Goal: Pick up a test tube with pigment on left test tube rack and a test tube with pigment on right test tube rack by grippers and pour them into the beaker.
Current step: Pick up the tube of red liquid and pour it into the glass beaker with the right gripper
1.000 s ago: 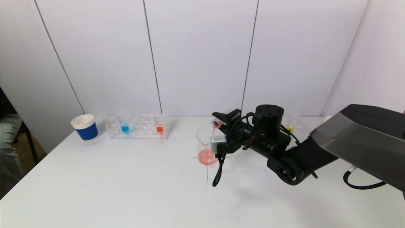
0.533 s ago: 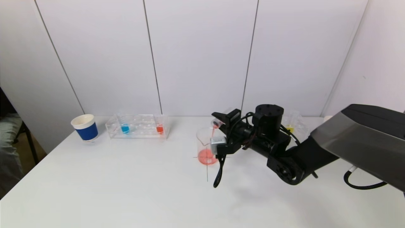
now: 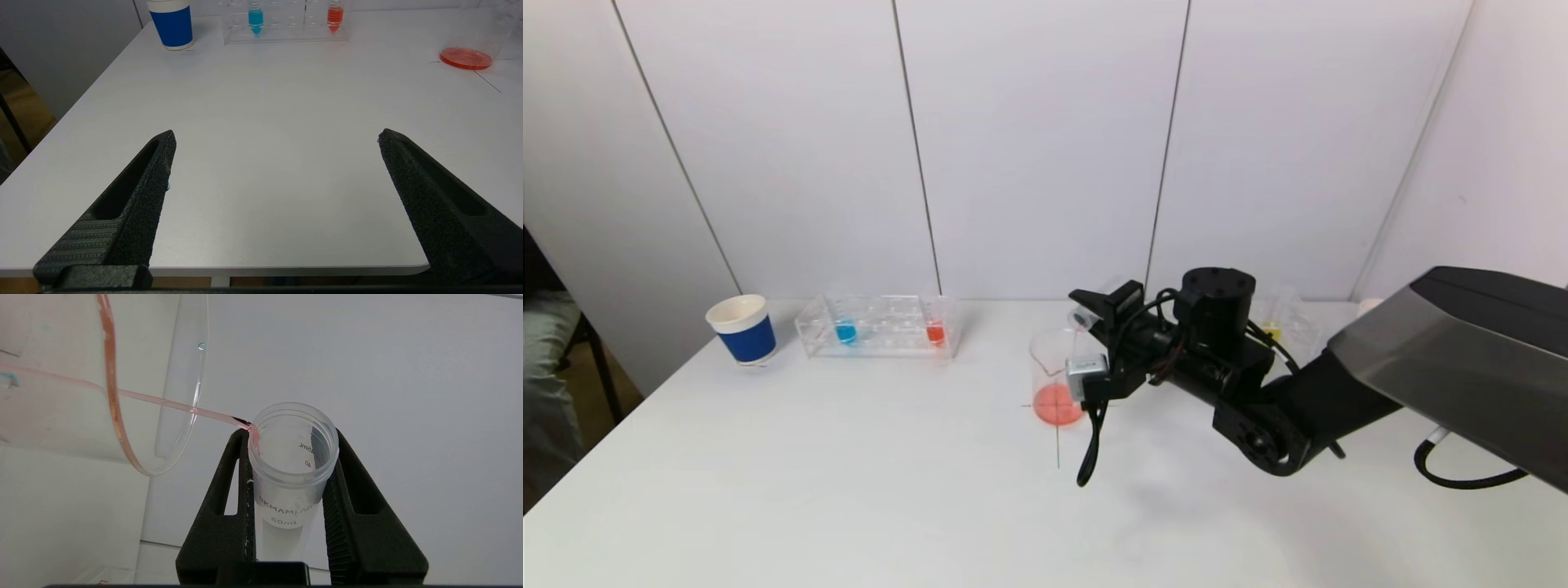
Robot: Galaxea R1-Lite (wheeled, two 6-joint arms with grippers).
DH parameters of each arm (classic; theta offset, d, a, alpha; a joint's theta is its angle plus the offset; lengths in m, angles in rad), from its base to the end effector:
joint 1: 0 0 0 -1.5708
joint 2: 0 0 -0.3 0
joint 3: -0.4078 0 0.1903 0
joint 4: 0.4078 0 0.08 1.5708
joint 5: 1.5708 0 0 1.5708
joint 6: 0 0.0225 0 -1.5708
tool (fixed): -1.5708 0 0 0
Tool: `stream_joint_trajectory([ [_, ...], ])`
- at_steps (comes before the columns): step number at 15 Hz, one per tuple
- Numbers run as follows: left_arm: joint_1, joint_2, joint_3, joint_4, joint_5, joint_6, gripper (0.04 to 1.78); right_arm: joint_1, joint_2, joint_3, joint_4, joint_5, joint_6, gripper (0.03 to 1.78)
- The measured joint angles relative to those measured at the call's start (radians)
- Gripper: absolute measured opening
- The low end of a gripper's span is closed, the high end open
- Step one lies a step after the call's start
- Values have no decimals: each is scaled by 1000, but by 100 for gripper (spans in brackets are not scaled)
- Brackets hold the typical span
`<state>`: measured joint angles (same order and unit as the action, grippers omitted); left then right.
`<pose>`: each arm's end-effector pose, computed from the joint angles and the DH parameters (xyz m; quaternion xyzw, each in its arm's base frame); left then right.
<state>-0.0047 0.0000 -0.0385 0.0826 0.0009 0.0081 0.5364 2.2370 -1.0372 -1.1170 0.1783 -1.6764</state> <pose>-0.0259 0.0001 0.0776 0.0041 0.0220 -0.0020 0.9997 0.3597 0.2185 0.0920 -0.7008 -0.2326 0.2640 0.6205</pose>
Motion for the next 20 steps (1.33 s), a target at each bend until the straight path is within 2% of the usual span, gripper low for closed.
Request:
stream_joint_trajectory([
  [8,0,0,0,0,1,0,173,0,-2,-7,22,0,-35,52],
  [20,0,0,0,0,0,0,173,21,-3,-7,22,2,-26,52],
])
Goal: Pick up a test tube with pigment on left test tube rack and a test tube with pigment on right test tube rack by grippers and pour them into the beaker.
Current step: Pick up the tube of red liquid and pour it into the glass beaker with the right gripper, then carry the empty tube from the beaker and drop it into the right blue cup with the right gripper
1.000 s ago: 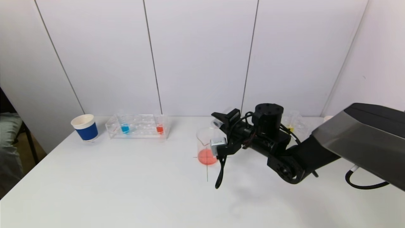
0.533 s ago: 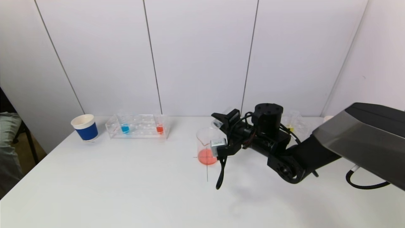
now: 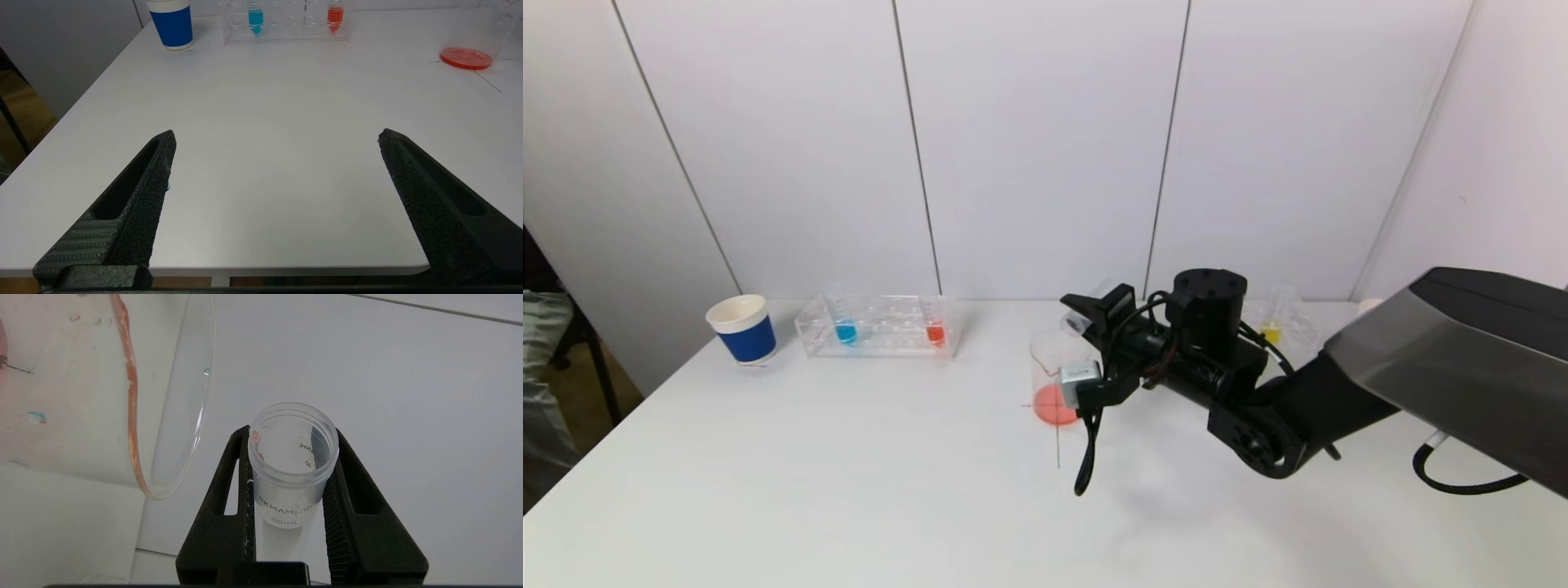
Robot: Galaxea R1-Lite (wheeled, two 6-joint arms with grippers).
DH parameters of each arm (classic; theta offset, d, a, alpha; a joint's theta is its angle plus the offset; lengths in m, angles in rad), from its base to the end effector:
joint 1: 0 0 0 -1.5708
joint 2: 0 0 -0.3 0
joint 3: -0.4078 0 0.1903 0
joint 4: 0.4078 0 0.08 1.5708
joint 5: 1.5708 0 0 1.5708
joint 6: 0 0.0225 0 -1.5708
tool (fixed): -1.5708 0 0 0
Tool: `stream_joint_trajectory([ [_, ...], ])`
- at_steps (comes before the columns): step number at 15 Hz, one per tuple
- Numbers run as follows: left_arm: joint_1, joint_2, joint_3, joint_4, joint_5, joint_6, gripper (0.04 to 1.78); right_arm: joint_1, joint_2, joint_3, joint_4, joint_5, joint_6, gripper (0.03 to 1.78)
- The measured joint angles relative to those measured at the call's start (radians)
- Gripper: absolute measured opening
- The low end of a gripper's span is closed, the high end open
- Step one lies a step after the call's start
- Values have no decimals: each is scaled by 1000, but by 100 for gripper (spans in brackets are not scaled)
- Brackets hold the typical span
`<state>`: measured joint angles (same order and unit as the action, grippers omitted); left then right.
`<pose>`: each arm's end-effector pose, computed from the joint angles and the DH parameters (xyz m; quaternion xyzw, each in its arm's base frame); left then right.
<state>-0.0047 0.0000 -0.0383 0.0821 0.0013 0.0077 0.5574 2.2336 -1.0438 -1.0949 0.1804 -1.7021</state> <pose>-0.0259 0.0002 0.0776 0.0039 0.0219 -0.0018 0.9998 0.3554 0.2263 0.0927 -0.7065 -0.2401 0.2725 0.6075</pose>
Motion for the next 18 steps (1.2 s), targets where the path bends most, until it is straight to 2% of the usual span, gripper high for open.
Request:
stream_joint_trajectory([
  [6,0,0,0,0,0,0,173,9,-19,3,-12,2,96,52],
  [9,0,0,0,0,0,0,173,17,-33,3,-24,-15,177,52],
  [13,0,0,0,0,0,0,173,40,-45,3,-76,-101,368,52],
  [18,0,0,0,0,0,0,173,44,-64,-10,-117,-157,590,52],
])
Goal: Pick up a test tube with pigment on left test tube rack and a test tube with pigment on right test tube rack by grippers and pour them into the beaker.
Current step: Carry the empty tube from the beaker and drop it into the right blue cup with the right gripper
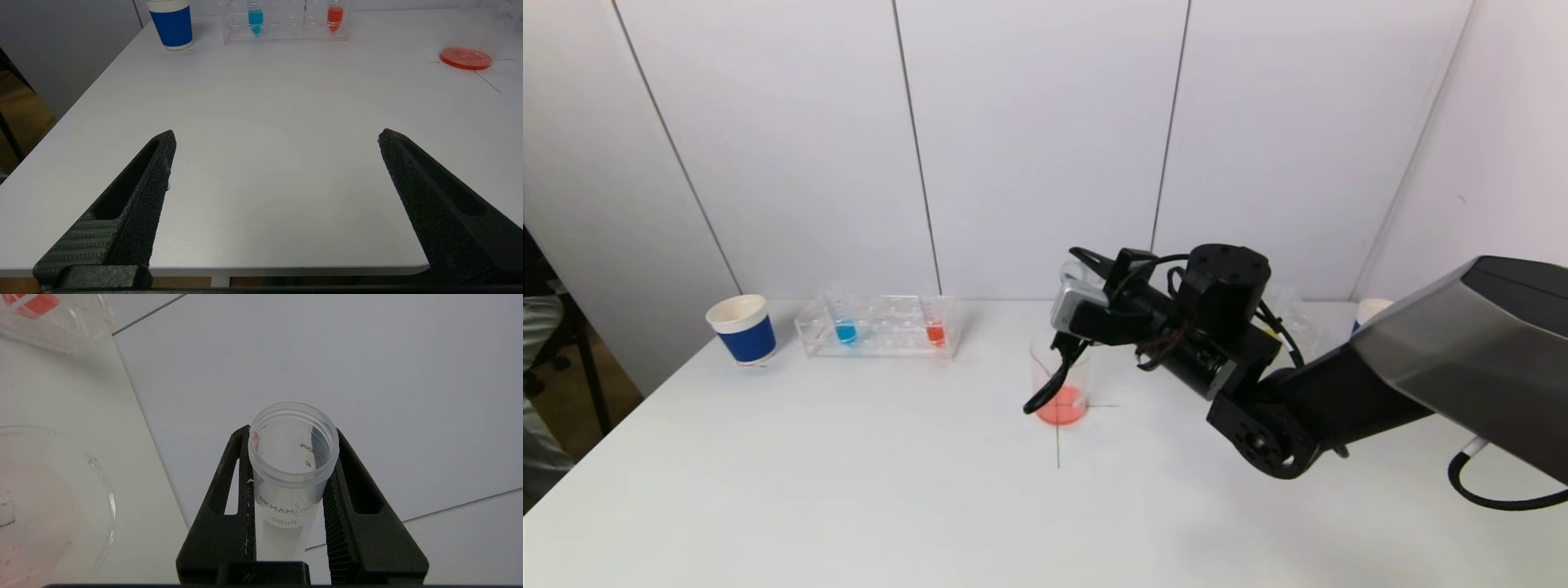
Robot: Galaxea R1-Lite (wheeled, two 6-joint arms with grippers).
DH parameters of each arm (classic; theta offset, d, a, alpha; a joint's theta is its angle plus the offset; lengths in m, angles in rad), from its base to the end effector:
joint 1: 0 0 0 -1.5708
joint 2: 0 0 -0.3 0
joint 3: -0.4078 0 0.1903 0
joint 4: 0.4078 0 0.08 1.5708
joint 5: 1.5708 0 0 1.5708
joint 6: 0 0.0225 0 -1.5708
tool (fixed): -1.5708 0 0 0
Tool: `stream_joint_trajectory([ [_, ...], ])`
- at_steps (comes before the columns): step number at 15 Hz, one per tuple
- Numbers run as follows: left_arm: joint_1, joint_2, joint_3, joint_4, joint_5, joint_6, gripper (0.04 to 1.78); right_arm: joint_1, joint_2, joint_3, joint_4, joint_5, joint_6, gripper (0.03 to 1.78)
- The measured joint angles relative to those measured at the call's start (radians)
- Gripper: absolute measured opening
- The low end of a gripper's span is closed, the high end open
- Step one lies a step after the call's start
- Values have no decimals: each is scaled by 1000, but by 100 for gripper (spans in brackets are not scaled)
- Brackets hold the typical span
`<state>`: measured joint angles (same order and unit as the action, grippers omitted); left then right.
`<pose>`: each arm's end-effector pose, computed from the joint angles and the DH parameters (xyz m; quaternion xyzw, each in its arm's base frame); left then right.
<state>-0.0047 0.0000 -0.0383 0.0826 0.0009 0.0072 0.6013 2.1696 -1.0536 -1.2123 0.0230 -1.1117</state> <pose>-0.0259 0.0001 0.0776 0.0037 0.0221 -0.0020 0.9997 0.3425 0.2356 0.1339 -0.4899 -0.2011 0.2362 0.8147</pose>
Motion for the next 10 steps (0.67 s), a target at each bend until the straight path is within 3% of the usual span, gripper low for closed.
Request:
stream_joint_trajectory([
  [5,0,0,0,0,0,0,173,5,-19,-5,-15,-63,191,52],
  [10,0,0,0,0,0,0,173,17,-46,-25,-11,-168,382,52],
])
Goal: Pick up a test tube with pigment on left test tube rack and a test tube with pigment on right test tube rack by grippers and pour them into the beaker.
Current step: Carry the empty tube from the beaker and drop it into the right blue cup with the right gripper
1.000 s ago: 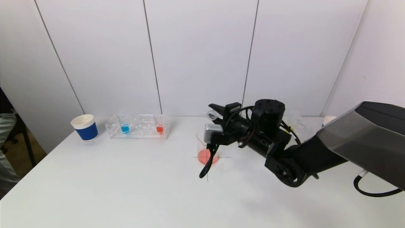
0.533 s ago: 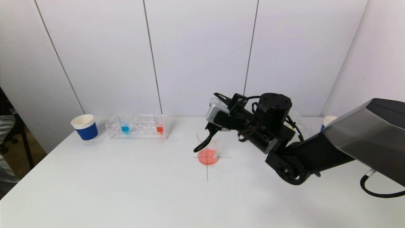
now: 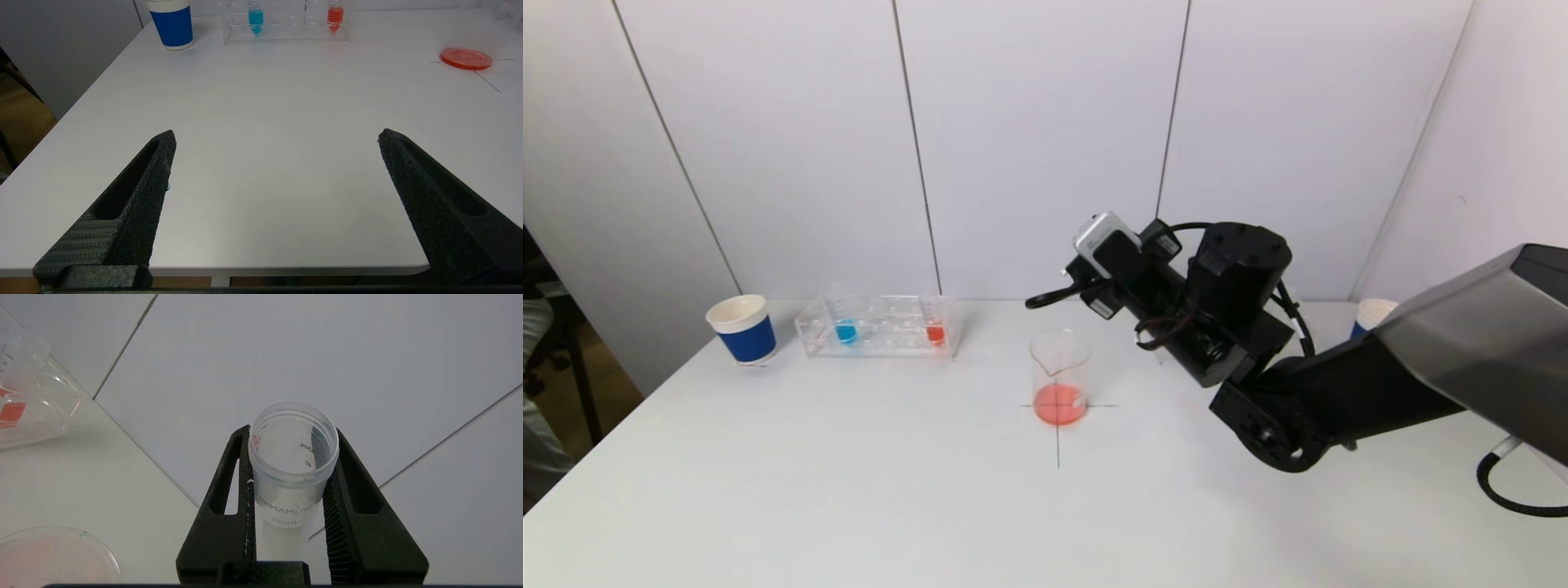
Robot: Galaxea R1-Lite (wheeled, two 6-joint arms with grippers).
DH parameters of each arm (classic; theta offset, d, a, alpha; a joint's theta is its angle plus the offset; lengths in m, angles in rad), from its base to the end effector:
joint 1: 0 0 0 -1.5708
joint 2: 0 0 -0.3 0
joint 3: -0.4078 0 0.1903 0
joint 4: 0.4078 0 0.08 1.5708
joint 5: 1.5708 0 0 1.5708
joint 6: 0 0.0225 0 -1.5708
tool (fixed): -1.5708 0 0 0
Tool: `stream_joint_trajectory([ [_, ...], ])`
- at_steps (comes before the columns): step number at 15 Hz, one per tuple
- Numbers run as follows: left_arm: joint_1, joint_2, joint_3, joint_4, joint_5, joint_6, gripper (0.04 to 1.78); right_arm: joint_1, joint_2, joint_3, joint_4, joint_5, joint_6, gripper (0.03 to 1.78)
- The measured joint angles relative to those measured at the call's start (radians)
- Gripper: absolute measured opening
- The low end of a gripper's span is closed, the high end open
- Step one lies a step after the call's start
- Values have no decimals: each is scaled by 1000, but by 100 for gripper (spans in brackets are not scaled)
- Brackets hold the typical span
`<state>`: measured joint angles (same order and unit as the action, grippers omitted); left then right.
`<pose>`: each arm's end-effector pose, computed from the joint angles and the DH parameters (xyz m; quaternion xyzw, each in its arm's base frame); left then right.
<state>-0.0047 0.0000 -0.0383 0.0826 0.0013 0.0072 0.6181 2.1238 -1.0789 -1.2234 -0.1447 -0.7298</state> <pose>-0.0259 0.0002 0.0776 0.0037 0.0221 -0.0018 0.9997 0.3370 0.2356 0.1602 -0.3145 -0.1606 0.1887 0.9163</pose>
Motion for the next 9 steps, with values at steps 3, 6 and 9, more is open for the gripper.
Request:
stream_joint_trajectory([
  [3,0,0,0,0,0,0,173,-11,-21,-17,23,-46,66,52],
  [6,0,0,0,0,0,0,173,-19,-48,-44,85,-87,170,52],
  [9,0,0,0,0,0,0,173,-47,-92,-69,192,-90,301,52],
])
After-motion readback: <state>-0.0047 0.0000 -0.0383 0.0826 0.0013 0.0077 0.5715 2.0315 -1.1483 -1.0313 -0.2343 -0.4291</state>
